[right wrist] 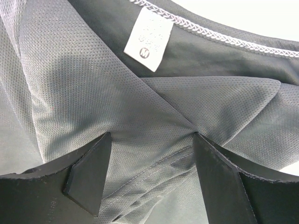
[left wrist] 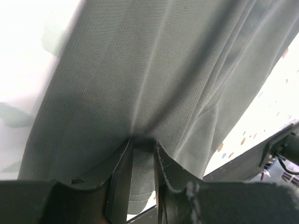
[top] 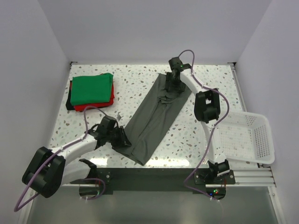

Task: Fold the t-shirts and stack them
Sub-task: Fold the tshirt

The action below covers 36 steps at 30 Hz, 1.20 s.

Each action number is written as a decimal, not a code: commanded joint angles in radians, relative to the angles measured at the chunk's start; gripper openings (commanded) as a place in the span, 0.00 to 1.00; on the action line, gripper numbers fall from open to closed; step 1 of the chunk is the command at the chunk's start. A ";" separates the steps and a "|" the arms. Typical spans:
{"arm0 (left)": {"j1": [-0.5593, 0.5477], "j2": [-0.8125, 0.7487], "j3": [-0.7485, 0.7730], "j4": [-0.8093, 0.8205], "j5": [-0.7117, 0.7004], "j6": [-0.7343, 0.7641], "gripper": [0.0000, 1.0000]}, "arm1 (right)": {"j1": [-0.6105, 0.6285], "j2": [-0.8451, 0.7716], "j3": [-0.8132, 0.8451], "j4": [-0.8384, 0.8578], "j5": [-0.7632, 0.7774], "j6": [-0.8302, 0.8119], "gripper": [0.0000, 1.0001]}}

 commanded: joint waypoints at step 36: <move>-0.360 0.174 0.334 -0.130 -0.207 -0.114 0.39 | 0.097 -0.470 -0.252 0.100 -0.088 -0.052 0.76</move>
